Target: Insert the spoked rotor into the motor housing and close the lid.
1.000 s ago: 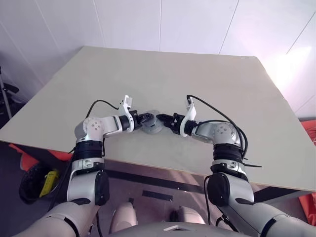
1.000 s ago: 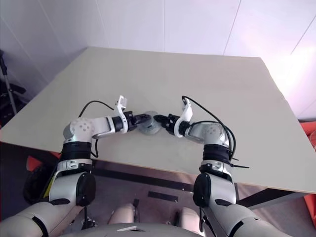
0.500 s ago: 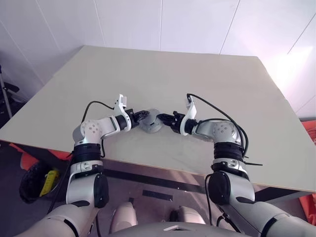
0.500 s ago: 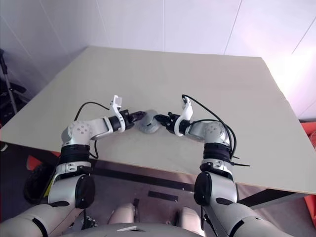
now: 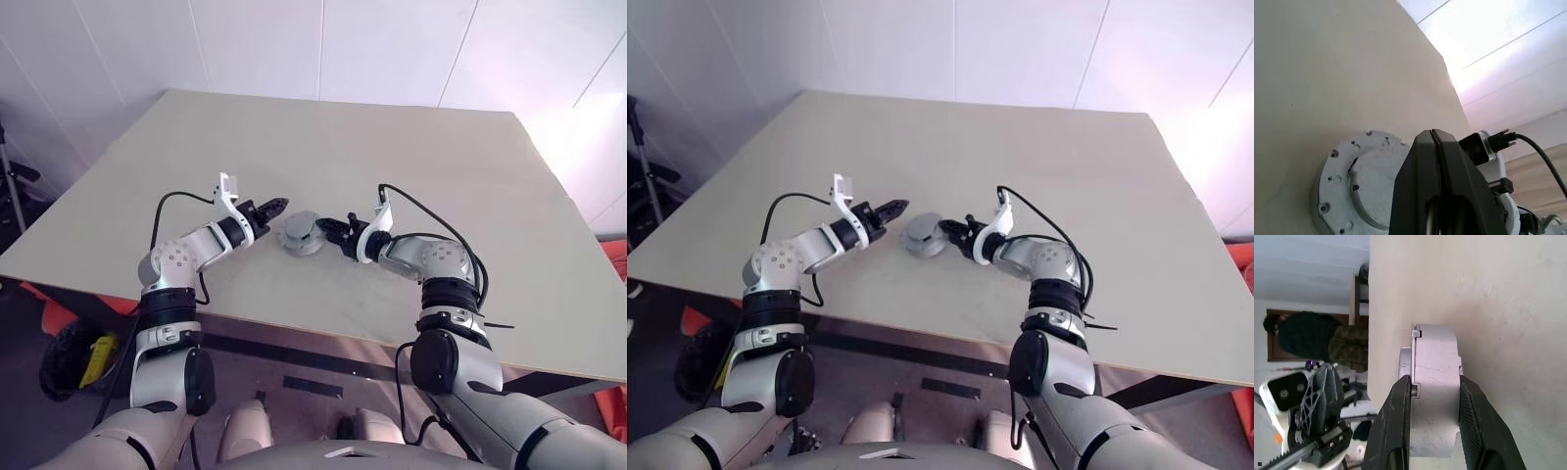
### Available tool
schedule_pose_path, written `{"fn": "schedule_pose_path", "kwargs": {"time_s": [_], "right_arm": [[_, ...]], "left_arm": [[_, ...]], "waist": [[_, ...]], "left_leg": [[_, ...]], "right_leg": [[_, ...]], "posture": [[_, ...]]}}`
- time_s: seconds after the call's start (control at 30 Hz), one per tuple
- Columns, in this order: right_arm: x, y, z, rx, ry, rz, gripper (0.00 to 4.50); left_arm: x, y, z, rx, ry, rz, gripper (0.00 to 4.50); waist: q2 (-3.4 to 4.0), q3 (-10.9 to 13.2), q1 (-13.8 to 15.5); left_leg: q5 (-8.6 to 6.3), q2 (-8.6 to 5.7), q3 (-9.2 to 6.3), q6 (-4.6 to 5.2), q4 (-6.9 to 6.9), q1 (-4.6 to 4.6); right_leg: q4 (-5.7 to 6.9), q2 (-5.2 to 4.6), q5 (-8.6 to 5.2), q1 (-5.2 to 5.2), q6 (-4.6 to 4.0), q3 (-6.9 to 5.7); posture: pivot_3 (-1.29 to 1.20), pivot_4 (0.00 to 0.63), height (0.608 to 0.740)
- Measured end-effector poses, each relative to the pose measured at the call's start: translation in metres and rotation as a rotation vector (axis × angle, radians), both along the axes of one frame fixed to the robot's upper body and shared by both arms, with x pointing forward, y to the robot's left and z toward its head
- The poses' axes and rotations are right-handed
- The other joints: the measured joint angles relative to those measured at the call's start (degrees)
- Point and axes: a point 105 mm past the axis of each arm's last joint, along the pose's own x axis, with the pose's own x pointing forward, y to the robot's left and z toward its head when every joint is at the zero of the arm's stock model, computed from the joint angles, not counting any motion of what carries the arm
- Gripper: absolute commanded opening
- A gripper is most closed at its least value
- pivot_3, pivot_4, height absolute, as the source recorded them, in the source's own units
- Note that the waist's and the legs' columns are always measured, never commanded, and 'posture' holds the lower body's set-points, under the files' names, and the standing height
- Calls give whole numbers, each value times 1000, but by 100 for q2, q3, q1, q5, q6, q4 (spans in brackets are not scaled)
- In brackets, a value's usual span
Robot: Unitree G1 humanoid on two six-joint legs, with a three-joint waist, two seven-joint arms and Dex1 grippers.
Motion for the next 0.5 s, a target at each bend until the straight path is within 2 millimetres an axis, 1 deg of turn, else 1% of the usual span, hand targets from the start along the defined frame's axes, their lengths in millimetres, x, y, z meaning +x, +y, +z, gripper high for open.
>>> {"fn": "schedule_pose_path", "kwargs": {"time_s": [0.13,0.27,0.37,0.43,0.5], "right_arm": [[8,-6,3,-3,-3,-55,1136],[9,-6,2,16,7,-64,1136],[12,-7,1,59,27,-103,1136],[15,-9,5,99,26,-123,1136],[19,-8,18,167,-1,-137,1136]], "left_arm": [[-1,7,1,-21,-18,29,0],[-1,10,3,-32,-23,52,0],[0,14,5,-58,-23,73,0],[1,17,5,-67,-21,93,0],[2,23,4,-79,-11,120,0]], "waist": [[-1,2,6],[-1,2,7],[0,2,4],[0,3,5],[0,3,1]], "left_leg": [[0,0,1,1,1,-14],[0,4,0,1,0,-22],[0,4,0,0,1,-28],[0,5,-2,1,9,-45],[0,6,-3,2,25,-76]], "right_leg": [[-1,-1,0,-4,0,-15],[1,-1,1,-4,0,-36],[1,-1,1,-7,0,-40],[3,-1,1,-20,0,-43],[14,-1,2,-51,0,-45]], "posture": [[0,0,740],[0,0,740],[0,0,740],[0,0,740],[0,0,740]]}}
